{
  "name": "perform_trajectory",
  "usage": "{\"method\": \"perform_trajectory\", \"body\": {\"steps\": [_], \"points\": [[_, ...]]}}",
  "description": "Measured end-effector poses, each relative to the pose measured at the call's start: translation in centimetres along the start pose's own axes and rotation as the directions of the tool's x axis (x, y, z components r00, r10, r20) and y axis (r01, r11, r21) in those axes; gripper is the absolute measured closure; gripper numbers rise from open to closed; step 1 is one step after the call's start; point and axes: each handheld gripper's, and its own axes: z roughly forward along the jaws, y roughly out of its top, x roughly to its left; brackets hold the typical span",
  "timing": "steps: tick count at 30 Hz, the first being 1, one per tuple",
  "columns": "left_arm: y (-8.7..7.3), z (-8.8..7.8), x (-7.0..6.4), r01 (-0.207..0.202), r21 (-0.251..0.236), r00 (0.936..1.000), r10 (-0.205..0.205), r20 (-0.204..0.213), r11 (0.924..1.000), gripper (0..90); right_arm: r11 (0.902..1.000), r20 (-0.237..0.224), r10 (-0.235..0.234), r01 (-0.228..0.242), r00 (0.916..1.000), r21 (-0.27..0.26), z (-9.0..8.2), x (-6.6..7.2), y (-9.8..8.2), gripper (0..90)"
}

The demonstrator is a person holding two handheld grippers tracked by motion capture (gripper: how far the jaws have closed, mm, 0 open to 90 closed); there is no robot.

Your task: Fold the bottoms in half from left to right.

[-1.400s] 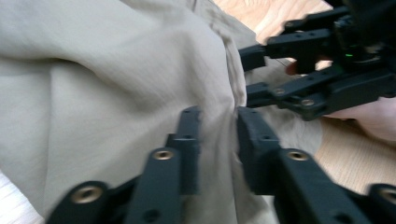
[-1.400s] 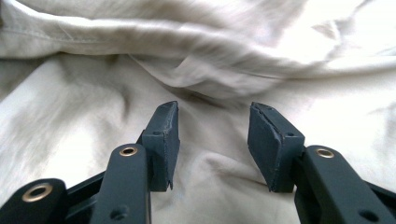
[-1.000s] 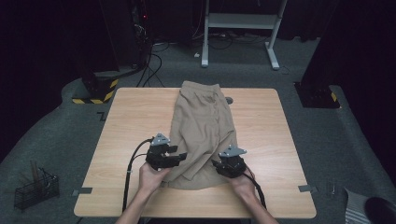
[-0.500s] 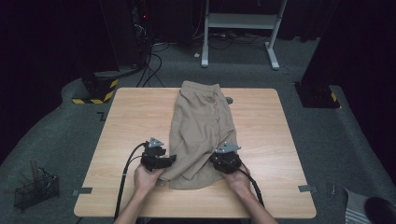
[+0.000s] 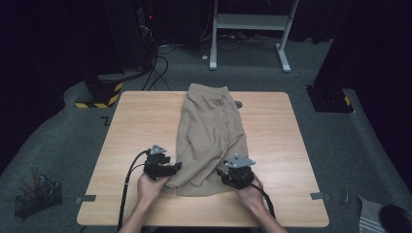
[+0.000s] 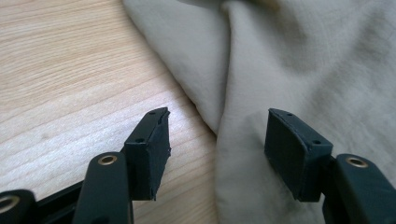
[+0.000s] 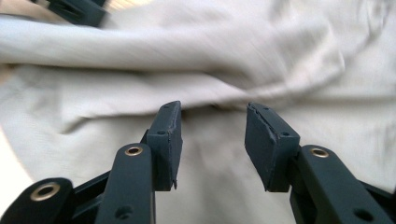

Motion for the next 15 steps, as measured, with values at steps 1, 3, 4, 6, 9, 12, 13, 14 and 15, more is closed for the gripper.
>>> {"method": "perform_trajectory", "body": {"steps": [1, 3, 4, 6, 9, 12, 13, 14, 15], "points": [[0.0, 0.0, 0.0, 0.003, 0.001, 1.0000, -0.003, 0.000, 1.0000, 40.2, 0.9996, 0.001, -0.025, 0.025, 0.9997, -0.012, 0.0, 0.5, 0.2, 54.8], [-0.1, 0.0, 0.0, 0.001, -0.002, 1.0000, -0.001, -0.002, 1.0000, 39.9, 0.9984, -0.020, -0.057, 0.057, 0.9982, -0.009, 0.4, 1.1, 0.4, 53.5], [-0.1, 0.0, 0.0, 0.002, -0.003, 1.0000, -0.002, -0.004, 1.0000, 39.7, 0.9987, -0.034, -0.051, 0.051, 0.9981, 0.001, 0.8, 1.3, 0.4, 52.6], [-0.2, -0.1, 0.1, 0.009, -0.009, 0.9999, -0.009, -0.012, 0.9999, 39.4, 0.9996, -0.070, 0.004, -0.002, 0.9975, 0.029, 1.6, 1.2, 0.3, 50.3], [-0.5, -0.2, 0.2, 0.010, -0.011, 0.9998, -0.011, -0.019, 0.9999, 38.7, 0.9943, -0.103, 0.097, -0.092, 0.9899, 0.053, 2.1, 0.9, -0.1, 48.4], [-0.8, -0.1, 0.4, 0.012, -0.016, 0.9995, -0.012, -0.027, 0.9998, 38.5, 0.9907, -0.118, 0.128, -0.122, 0.9847, 0.061, 2.4, 0.6, -0.5, 46.8], [-0.9, -0.1, 0.4, 0.012, -0.015, 0.9995, -0.013, -0.030, 0.9998, 38.5, 0.9903, -0.120, 0.129, -0.122, 0.9843, 0.067, 2.5, 0.6, -0.5, 46.1], [-1.0, 0.0, 0.5, 0.010, -0.013, 0.9994, -0.011, -0.034, 0.9999, 38.4, 0.9910, -0.119, 0.125, -0.119, 0.9850, 0.062, 2.5, 0.7, -0.5, 45.4], [-1.1, 0.0, 0.5, 0.010, -0.025, 0.9993, -0.011, -0.037, 0.9996, 38.1, 0.9916, -0.116, 0.124, -0.119, 0.9855, 0.052, 2.4, 0.8, -0.4, 44.0]]}}
